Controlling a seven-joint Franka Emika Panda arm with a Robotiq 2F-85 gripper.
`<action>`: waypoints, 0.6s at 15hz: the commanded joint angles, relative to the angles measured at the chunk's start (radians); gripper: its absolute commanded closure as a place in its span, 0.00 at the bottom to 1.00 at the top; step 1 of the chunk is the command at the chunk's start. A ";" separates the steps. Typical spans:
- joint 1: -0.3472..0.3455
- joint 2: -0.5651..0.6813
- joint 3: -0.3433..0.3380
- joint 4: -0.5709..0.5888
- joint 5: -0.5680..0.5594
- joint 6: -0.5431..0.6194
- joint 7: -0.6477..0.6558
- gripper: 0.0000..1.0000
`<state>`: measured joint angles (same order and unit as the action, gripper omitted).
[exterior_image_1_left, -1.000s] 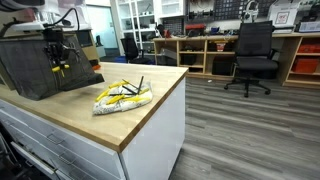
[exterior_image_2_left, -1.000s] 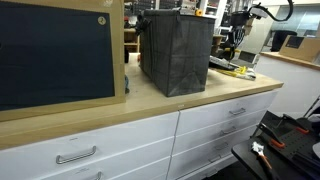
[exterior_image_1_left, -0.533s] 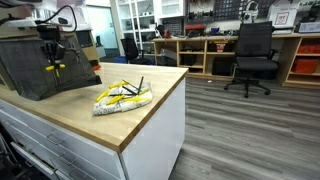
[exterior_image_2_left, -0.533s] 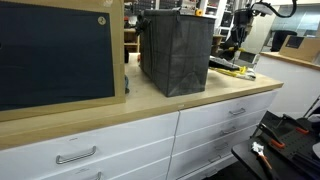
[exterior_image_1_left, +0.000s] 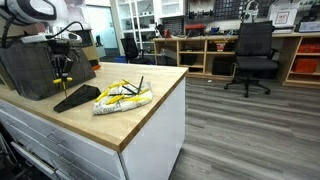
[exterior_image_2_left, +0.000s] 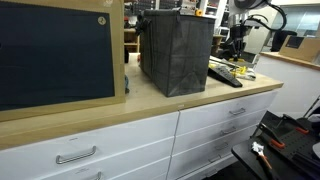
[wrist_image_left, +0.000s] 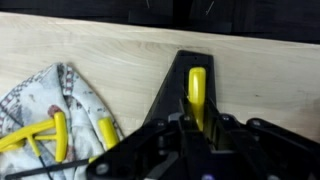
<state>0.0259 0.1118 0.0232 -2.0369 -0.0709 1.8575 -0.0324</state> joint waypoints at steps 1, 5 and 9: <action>0.019 -0.084 0.013 -0.015 -0.050 0.078 0.022 0.96; 0.022 -0.146 0.024 -0.028 -0.044 0.099 0.024 0.96; 0.006 -0.162 0.008 -0.016 -0.042 0.119 0.105 0.96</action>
<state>0.0442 -0.0242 0.0399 -2.0382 -0.1062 1.9434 0.0009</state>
